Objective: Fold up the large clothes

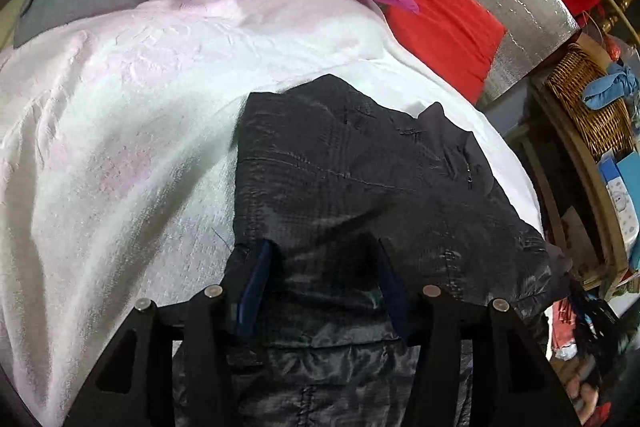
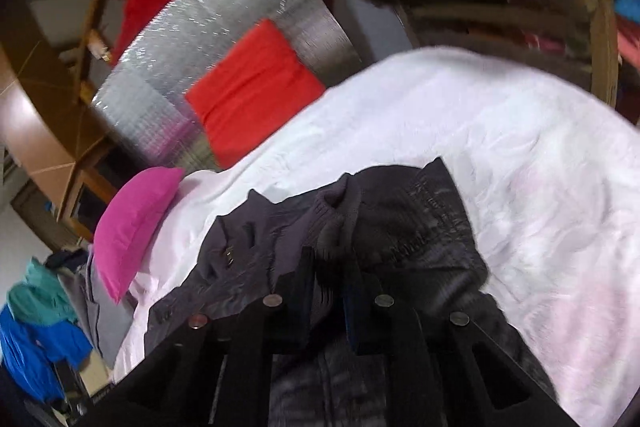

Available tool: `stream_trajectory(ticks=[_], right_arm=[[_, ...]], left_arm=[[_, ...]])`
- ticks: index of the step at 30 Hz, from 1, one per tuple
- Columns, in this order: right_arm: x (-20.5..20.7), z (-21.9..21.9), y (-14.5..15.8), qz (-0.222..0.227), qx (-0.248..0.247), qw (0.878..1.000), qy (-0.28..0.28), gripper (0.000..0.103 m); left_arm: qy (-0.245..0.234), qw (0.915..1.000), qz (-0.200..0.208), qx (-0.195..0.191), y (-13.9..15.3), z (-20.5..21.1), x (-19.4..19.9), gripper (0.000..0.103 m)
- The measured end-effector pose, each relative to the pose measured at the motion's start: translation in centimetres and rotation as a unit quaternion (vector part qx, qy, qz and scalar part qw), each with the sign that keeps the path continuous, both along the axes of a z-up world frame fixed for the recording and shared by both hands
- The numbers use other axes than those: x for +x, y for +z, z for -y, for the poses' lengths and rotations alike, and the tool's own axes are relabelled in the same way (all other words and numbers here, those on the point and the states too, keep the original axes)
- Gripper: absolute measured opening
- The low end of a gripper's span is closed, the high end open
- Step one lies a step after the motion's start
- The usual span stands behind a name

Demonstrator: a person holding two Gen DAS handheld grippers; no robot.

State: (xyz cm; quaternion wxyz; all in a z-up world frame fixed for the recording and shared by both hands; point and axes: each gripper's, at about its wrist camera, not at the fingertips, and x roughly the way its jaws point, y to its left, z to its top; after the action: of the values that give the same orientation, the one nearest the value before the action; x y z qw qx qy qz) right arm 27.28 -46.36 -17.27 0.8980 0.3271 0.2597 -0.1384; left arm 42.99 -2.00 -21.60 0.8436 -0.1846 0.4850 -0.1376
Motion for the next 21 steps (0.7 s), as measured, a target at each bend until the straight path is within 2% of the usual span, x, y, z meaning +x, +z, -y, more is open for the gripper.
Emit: stream_trajectory(ticks=[3, 5, 7, 9, 11, 12, 13, 16, 19, 21], right_arm=[[-2.3, -0.3, 0.9, 0.001, -0.011, 1.000, 0.001, 0.015], [-3.0, 0.1, 0.5, -0.012, -0.002, 1.000, -0.002, 0.015], [-3.2, 1.4, -0.5, -0.024, 0.037, 0.999, 0.000, 0.016], [-2.9, 3.3, -2.2, -0.024, 0.121, 0.992, 0.007, 0.020], [-2.2, 4.2, -3.4, -0.022, 0.169, 0.985, 0.026, 0.039], [-1.8, 4.2, -4.0, -0.023, 0.186, 0.982, 0.030, 0.066], [-1.3, 4.1, -4.4, -0.024, 0.198, 0.979, 0.034, 0.079], [0.2, 3.0, -4.8, -0.010, 0.214, 0.975, 0.059, 0.079], [2.3, 1.5, -5.1, -0.037, 0.185, 0.979, 0.075, 0.079], [3.8, 1.0, -5.7, -0.072, 0.165, 0.981, 0.067, 0.078]], left_arm=[[-0.002, 0.9999, 0.006, 0.010, 0.4, 0.0, -0.3, 0.054], [-0.003, 0.9999, 0.008, 0.013, 0.5, -0.2, -0.4, 0.054], [0.000, 0.9999, 0.003, 0.011, 0.4, -0.4, -0.3, 0.055], [0.002, 1.0000, -0.002, 0.005, 0.2, -0.7, -0.3, 0.055], [0.008, 0.9999, -0.003, 0.007, 0.2, -0.9, -0.3, 0.057], [0.011, 0.9999, -0.003, 0.009, 0.2, -0.9, -0.3, 0.057], [0.014, 0.9999, -0.002, 0.010, 0.3, -1.0, -0.2, 0.057], [0.013, 0.9998, -0.003, 0.014, 0.3, -0.9, -0.1, 0.059], [0.008, 0.9997, -0.001, 0.023, 0.4, -0.7, -0.1, 0.060], [0.006, 0.9996, 0.002, 0.028, 0.6, -0.6, 0.0, 0.060]])
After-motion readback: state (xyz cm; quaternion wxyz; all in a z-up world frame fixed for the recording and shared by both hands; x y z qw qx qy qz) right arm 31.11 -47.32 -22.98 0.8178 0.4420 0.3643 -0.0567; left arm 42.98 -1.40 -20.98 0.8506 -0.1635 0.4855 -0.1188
